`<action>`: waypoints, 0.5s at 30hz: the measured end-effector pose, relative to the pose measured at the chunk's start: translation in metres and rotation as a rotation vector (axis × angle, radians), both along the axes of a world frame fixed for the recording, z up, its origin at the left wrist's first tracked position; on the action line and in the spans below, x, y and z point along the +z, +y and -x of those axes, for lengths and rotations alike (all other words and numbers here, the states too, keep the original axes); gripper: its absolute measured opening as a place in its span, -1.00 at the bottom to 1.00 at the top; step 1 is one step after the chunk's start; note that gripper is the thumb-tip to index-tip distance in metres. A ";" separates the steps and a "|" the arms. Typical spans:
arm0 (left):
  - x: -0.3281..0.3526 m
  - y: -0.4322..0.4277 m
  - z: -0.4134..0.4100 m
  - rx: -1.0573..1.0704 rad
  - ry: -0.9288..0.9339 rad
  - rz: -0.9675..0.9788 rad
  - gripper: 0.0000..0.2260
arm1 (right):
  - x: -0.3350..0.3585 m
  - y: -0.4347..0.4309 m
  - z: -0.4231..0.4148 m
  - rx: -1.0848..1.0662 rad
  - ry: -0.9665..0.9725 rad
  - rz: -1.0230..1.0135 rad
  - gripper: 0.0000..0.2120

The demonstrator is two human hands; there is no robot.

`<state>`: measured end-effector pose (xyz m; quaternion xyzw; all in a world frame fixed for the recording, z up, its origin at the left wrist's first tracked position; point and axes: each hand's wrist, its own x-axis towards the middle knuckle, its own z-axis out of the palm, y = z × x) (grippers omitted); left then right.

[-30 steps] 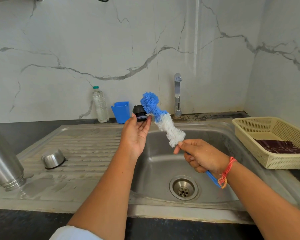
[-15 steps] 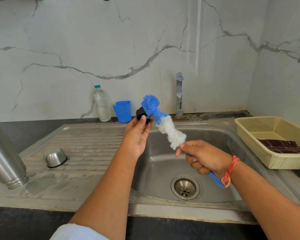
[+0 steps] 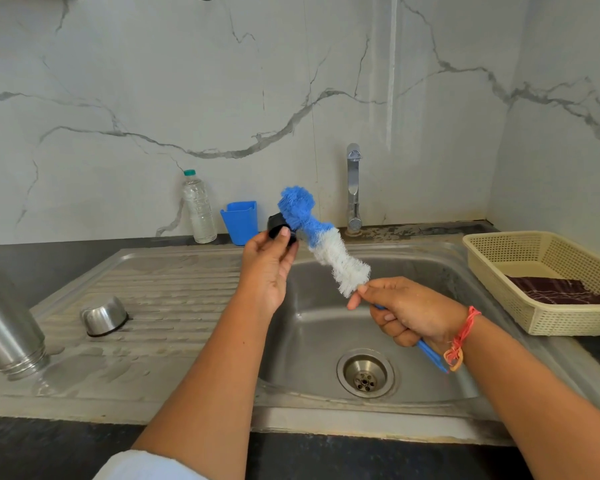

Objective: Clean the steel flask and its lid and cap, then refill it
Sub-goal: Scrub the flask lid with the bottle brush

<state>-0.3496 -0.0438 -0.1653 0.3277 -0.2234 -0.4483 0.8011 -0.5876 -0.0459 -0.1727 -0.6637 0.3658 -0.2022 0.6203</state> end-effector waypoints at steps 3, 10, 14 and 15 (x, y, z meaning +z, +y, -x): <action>-0.002 0.001 -0.003 0.023 -0.006 0.003 -0.59 | -0.002 0.001 -0.001 0.009 0.029 0.007 -0.68; 0.003 0.003 0.005 -0.066 0.075 0.045 -0.68 | -0.001 0.002 -0.002 -0.026 -0.027 0.009 -0.67; 0.005 0.005 0.005 -0.107 0.150 0.091 -0.73 | -0.002 0.003 -0.005 -0.037 -0.028 0.028 -0.67; 0.007 0.005 0.005 -0.122 0.160 0.101 -0.75 | -0.002 0.003 -0.006 -0.044 -0.039 0.027 -0.66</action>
